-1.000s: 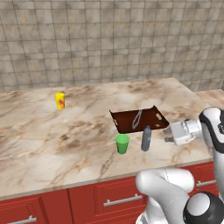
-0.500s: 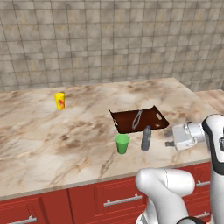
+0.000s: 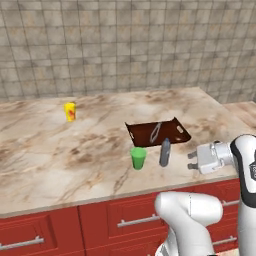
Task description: Place the drinks on the dining counter in a tight cluster.
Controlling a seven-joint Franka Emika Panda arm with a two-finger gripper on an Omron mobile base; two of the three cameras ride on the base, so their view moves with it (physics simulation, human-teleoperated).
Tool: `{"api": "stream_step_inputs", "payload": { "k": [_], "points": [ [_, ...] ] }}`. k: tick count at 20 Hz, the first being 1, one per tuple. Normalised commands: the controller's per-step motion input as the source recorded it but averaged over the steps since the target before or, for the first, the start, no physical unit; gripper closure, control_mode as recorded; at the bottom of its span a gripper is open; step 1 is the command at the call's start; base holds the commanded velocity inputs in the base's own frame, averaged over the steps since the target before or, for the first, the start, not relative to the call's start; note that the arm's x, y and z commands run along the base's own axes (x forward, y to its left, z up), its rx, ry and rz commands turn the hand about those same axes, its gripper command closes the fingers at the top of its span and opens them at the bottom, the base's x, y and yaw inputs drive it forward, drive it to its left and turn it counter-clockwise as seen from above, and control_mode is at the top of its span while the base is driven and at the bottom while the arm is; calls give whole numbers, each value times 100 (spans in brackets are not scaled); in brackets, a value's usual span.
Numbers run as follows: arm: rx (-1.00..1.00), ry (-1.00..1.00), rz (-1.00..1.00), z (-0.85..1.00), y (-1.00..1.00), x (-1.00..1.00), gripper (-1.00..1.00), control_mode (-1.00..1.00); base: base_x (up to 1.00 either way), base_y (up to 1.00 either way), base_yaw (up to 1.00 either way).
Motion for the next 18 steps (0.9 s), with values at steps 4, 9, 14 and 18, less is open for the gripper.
{"api": "stream_step_inputs", "payload": {
  "k": [4, 9, 14, 18],
  "points": [
    [0, 0, 0, 0, 0, 0, -100, 100, -53, 15, 25],
    [0, 0, 0, 0, 0, 0, -100, 100, -25, 31, 81],
    [0, 0, 0, 0, 0, 0, -100, 100, -9, 17, 100],
    [0, 0, 0, 0, 0, 0, -100, 100, -6, 9, 100]
  ]
}}
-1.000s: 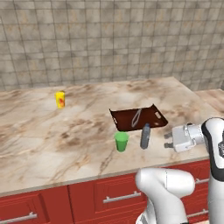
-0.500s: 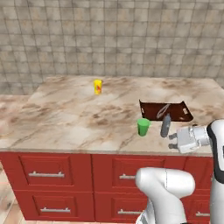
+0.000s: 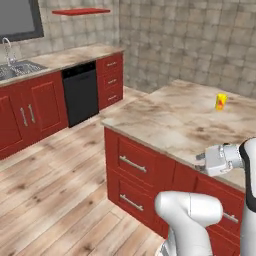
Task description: Place the drinks on the dining counter in a tight cluster.
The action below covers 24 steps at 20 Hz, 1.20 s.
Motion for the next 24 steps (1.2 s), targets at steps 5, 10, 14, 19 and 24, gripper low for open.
{"api": "stream_step_inputs", "payload": {
  "k": [5, 10, 14, 19, 24],
  "points": [
    [0, 0, 0, 0, 0, 0, -100, 100, -7, 6, 100],
    [0, 0, 0, 0, 0, 0, -100, 100, 0, 1, 98],
    [0, 0, 0, 0, 0, 0, -100, 100, 33, 0, 71],
    [0, 0, 0, 0, 0, 0, -100, 100, 75, 0, 27],
    [0, 0, 0, 0, 0, 0, -100, 100, 88, 0, 16]
  ]
}}
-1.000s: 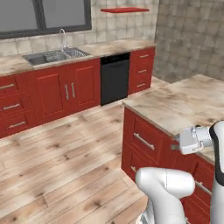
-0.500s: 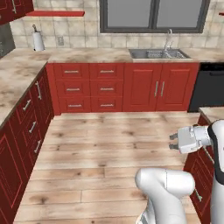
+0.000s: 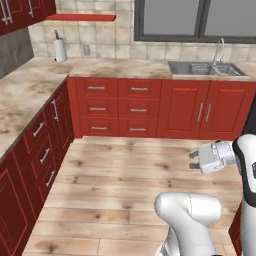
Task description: Place the drinks on the dining counter in a tight cluster.
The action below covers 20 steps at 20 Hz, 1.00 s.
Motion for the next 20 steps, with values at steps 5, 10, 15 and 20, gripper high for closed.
{"api": "stream_step_inputs", "payload": {
  "k": [5, 10, 15, 20],
  "points": [
    [0, 0, 0, 0, 0, 0, -100, 100, 81, 1, 33],
    [0, 0, 0, 0, 0, 0, -100, 100, 59, 0, 59],
    [0, 0, 0, 0, 0, 0, -100, 100, 47, 0, 69],
    [0, 0, 0, 0, 0, 0, -100, 100, 52, 0, 65]
  ]
}}
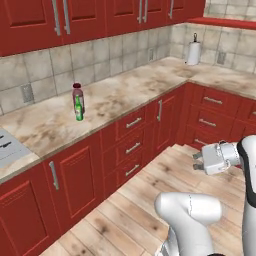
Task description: Place the drinks on the dining counter in a tight cluster.
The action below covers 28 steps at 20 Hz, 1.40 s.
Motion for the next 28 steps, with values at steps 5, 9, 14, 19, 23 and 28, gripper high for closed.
{"api": "stream_step_inputs", "payload": {
  "k": [5, 9, 14, 19, 23, 28],
  "points": [
    [0, 0, 0, 0, 0, 0, -100, 100, 73, 0, 39],
    [0, 0, 0, 0, 0, 0, -100, 100, 79, 0, 27],
    [0, 0, 0, 0, 0, 0, -100, 100, 72, 0, 35],
    [0, 0, 0, 0, 0, 0, -100, 100, 67, -4, 36],
    [0, 0, 0, 0, 0, 0, -100, 100, 67, -23, 17],
    [0, 0, 0, 0, 0, 0, -100, 100, 65, -40, 1]
  ]
}}
